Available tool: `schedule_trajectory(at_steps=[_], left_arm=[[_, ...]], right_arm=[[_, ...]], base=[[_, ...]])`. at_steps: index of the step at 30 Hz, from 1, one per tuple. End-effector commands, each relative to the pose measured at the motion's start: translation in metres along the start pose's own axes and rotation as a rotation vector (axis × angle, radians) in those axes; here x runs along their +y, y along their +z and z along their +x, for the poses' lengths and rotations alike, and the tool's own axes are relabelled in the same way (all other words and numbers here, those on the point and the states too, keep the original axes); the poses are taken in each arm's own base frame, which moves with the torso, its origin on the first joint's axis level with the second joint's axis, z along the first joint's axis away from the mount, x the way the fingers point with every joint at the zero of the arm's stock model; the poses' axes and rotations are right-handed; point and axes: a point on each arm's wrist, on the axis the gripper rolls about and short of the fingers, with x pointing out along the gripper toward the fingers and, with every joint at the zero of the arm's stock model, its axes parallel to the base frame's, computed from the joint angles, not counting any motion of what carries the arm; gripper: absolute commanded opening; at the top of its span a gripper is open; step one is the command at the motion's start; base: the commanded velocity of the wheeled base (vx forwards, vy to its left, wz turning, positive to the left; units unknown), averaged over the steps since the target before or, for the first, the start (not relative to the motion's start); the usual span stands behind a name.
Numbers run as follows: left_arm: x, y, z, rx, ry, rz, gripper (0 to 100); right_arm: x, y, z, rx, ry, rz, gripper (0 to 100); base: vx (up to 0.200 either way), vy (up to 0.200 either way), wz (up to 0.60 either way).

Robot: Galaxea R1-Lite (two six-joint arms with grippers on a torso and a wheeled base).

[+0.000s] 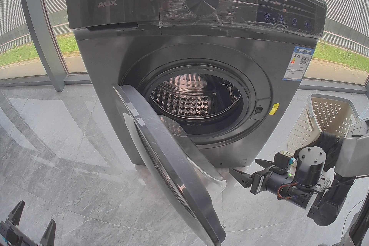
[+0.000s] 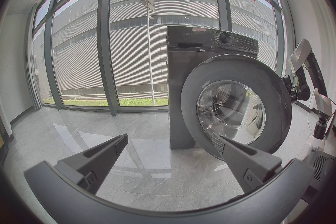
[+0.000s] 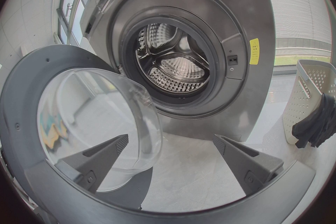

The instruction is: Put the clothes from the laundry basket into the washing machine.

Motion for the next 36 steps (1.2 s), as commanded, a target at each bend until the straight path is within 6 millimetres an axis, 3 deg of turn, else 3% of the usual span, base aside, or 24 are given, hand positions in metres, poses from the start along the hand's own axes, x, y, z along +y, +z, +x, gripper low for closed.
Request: schedule_trajectory(at_steps=[1, 6, 13, 22, 36], left_arm=[[0.0, -0.005, 0.0, 0.001, 0.0, 0.0, 100], [0.0, -0.005, 0.0, 0.001, 0.0, 0.0, 100], [0.0, -0.005, 0.0, -0.001, 0.0, 0.0, 100], [0.0, -0.005, 0.0, 0.001, 0.0, 0.0, 100], [0.0, -0.005, 0.0, -0.001, 0.0, 0.0, 100]], right_arm=[[-0.008, -0.009, 0.017, 0.026, -0.027, 0.006, 100], [-0.005, -0.019, 0.019, 0.064, -0.019, -0.004, 100], [0.022, -0.033, 0.012, 0.124, 0.083, -0.035, 100], [0.025, -0.031, 0.014, 0.115, 0.102, -0.032, 100], [0.039, -0.022, 0.041, 0.081, 0.193, -0.052, 100]], base=[[0.0, 0.0, 0.0], [0.0, 0.0, 0.0], [0.0, 0.0, 0.0], [0.0, 0.0, 0.0], [-0.043, 0.0, 0.0]])
